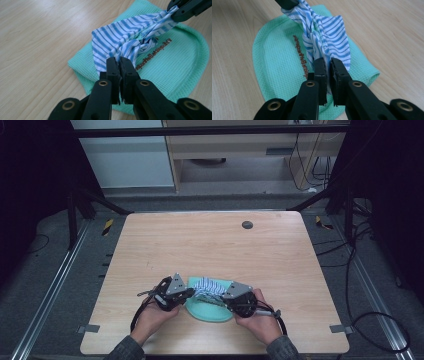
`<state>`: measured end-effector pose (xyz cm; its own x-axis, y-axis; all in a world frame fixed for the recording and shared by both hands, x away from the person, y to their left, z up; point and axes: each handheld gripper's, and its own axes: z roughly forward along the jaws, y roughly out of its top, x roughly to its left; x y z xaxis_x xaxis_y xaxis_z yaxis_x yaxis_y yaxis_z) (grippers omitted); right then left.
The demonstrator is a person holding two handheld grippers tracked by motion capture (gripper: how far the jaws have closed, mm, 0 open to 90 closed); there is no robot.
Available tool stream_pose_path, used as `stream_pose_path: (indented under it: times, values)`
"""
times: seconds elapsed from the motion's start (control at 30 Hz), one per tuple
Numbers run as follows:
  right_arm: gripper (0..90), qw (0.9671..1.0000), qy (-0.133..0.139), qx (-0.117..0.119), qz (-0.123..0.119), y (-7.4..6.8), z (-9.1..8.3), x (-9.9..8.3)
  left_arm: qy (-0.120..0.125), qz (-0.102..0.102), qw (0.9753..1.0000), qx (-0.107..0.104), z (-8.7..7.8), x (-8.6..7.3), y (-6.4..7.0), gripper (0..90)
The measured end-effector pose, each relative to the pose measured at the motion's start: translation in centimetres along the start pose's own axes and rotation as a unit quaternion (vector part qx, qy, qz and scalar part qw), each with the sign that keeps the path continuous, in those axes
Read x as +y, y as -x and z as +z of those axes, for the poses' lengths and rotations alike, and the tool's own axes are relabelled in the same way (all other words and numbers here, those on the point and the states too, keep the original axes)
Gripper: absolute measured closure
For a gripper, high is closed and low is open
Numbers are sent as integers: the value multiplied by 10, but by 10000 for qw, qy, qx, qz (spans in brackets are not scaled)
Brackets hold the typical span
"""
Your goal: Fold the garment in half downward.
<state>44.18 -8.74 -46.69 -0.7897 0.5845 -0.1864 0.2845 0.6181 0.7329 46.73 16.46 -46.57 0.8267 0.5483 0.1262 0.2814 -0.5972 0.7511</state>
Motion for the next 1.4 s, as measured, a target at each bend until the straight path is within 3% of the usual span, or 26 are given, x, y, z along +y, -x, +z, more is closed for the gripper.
stream_pose_path:
  times: [0.23, 0.63, 1.4]
  values:
    - [843, 10000, -67, 38, -42, -4, 0, -5, -103, 90, 9999, -31, 0, -3, 6, 871]
    - [843, 9998, -180, -18, -40, 1, 5, -11, -132, -20, 9999, -103, 6, -13, 14, 871]
    - [850, 9987, -434, 214, -185, -9, 8, -24, -304, -48, 9989, -355, 6, -24, 20, 873]
